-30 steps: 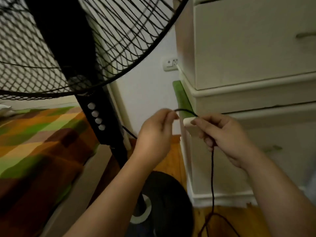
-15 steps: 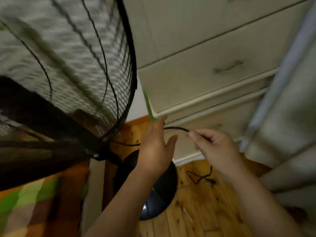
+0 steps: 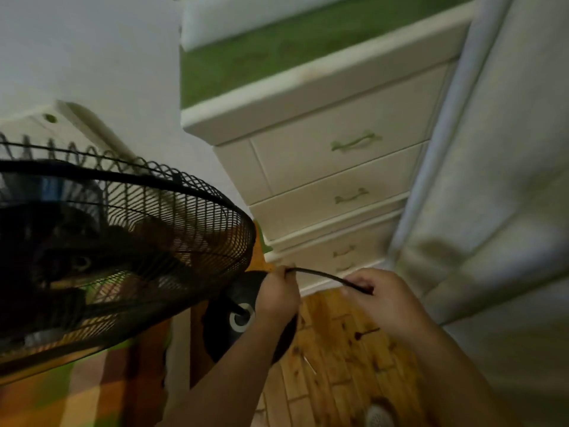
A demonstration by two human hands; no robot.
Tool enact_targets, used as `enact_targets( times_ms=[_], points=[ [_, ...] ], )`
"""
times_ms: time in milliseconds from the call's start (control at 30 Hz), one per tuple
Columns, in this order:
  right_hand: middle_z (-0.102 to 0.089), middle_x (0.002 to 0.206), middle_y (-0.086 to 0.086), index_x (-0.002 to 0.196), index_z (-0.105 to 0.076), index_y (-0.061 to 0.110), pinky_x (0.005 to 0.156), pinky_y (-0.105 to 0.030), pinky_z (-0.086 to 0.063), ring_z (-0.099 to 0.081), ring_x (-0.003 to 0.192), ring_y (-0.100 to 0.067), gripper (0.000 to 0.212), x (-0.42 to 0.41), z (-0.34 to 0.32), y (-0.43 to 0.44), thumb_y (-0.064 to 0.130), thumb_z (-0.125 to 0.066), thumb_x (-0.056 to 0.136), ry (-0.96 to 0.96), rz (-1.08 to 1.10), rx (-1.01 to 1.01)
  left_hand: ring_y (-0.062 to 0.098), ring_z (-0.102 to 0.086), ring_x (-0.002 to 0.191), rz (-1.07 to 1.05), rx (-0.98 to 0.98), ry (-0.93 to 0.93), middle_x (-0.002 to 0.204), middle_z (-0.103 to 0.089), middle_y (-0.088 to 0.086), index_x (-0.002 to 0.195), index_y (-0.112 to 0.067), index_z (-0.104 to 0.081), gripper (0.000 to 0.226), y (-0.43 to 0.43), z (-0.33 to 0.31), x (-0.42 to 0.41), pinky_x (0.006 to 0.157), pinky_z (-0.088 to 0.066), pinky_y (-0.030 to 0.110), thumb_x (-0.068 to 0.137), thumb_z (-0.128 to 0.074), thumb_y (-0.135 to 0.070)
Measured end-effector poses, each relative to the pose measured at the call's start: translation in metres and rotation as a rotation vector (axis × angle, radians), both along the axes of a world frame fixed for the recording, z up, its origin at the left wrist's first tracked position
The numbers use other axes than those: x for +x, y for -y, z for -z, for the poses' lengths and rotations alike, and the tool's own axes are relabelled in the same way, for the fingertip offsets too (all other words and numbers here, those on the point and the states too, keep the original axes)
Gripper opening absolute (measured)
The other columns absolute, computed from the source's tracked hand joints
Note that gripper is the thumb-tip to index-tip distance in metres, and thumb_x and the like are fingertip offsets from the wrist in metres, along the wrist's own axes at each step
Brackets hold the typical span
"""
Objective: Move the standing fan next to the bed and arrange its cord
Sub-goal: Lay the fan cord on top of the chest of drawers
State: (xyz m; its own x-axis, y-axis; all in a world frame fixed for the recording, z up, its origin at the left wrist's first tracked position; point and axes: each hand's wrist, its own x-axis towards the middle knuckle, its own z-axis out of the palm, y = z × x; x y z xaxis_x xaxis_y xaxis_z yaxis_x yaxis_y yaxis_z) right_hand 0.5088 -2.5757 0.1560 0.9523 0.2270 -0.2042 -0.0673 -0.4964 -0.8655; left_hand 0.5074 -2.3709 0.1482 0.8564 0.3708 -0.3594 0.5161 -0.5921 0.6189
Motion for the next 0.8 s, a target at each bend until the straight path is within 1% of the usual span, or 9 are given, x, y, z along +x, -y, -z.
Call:
enact_targets(
  times_ms=[67, 133, 200, 267, 300, 433, 567, 667, 800],
  points=[
    [-0.074, 0.081, 0.015, 0.087, -0.075, 0.032, 0.068, -0.024, -0.053, -0.068, 0.082, 0.0, 0.004, -0.003, -0.016, 0.018, 0.028, -0.075, 0.085, -0.036, 0.035, -0.023, 0.036, -0.061, 0.108, -0.092, 0.001, -0.044, 0.12, -0.065, 0.02, 0.127, -0.004, -0.059, 0.031, -0.007, -0.01, 0.009, 0.088, -0.049, 0.034, 0.107, -0.039, -0.018],
    [-0.073, 0.076, 0.018, 0.08, -0.074, 0.033, 0.063, -0.018, -0.048, -0.068, 0.079, -0.001, 0.012, -0.004, -0.032, 0.035, 0.022, -0.077, 0.084, -0.052, 0.095, -0.004, 0.034, -0.057, 0.116, -0.115, 0.041, -0.031, 0.13, -0.061, 0.016, 0.136, -0.003, -0.053, 0.034, -0.013, -0.026, 0.012, 0.083, -0.039, 0.023, 0.106, -0.038, -0.01],
    [-0.072, 0.072, 0.018, 0.075, -0.072, 0.033, 0.057, -0.017, -0.048, -0.067, 0.072, -0.001, 0.017, -0.003, -0.051, 0.048, 0.02, -0.077, 0.085, -0.042, 0.151, 0.028, 0.029, -0.061, 0.103, -0.101, 0.02, -0.004, 0.121, -0.064, 0.011, 0.128, -0.01, -0.057, 0.029, -0.01, -0.044, 0.009, 0.078, -0.038, 0.024, 0.104, -0.042, -0.012],
    [-0.072, 0.074, 0.016, 0.076, -0.072, 0.032, 0.058, -0.022, -0.051, -0.066, 0.069, -0.002, 0.015, 0.0, -0.072, 0.049, 0.022, -0.075, 0.087, -0.013, 0.145, 0.041, 0.019, -0.06, 0.079, 0.052, 0.046, -0.036, 0.095, -0.066, 0.003, 0.114, -0.01, -0.061, 0.02, 0.003, -0.06, 0.003, 0.072, -0.045, 0.029, 0.103, -0.046, -0.017],
    [-0.071, 0.075, 0.016, 0.076, -0.072, 0.032, 0.057, -0.023, -0.05, -0.066, 0.069, -0.002, 0.014, 0.004, -0.084, 0.047, 0.024, -0.075, 0.087, -0.001, 0.132, 0.051, 0.018, -0.061, 0.079, 0.147, 0.049, -0.032, 0.092, -0.066, 0.001, 0.114, -0.009, -0.063, 0.022, 0.012, -0.068, 0.001, 0.073, -0.05, 0.032, 0.103, -0.048, -0.019],
    [-0.071, 0.077, 0.012, 0.083, -0.07, 0.037, 0.054, -0.019, -0.045, -0.063, 0.063, 0.005, 0.01, 0.018, -0.13, 0.04, 0.029, -0.074, 0.087, 0.016, 0.063, 0.083, 0.022, -0.065, 0.1, 0.379, -0.024, 0.076, 0.116, -0.066, 0.002, 0.126, -0.018, -0.061, 0.028, 0.059, -0.123, -0.005, 0.081, -0.055, 0.035, 0.102, -0.053, -0.03],
    [-0.073, 0.087, 0.012, 0.083, -0.071, 0.035, 0.07, -0.027, -0.055, -0.067, 0.08, 0.001, 0.008, 0.033, -0.172, 0.038, 0.03, -0.075, 0.086, 0.055, -0.028, 0.118, 0.025, -0.063, 0.106, 0.503, -0.039, 0.271, 0.121, -0.067, 0.007, 0.129, -0.015, -0.06, 0.029, 0.097, -0.178, -0.003, 0.086, -0.053, 0.039, 0.104, -0.049, -0.026],
    [-0.073, 0.079, 0.013, 0.085, -0.069, 0.034, 0.067, -0.026, -0.053, -0.067, 0.073, 0.003, 0.008, 0.038, -0.197, 0.046, 0.032, -0.077, 0.083, 0.054, -0.064, 0.123, 0.026, -0.063, 0.091, 0.393, 0.03, 0.33, 0.105, -0.07, 0.008, 0.116, -0.014, -0.064, 0.022, 0.105, -0.207, 0.0, 0.073, -0.052, 0.038, 0.104, -0.047, -0.017],
    [-0.073, 0.08, 0.016, 0.088, -0.07, 0.035, 0.067, -0.025, -0.056, -0.069, 0.073, -0.001, 0.007, 0.04, -0.219, 0.069, 0.034, -0.076, 0.084, 0.055, -0.091, 0.14, 0.008, -0.053, 0.057, 0.09, -0.045, 0.389, 0.075, -0.064, -0.002, 0.093, -0.021, -0.063, 0.019, 0.086, -0.233, 0.005, 0.046, -0.036, 0.016, 0.104, -0.049, -0.021]
  ],
)
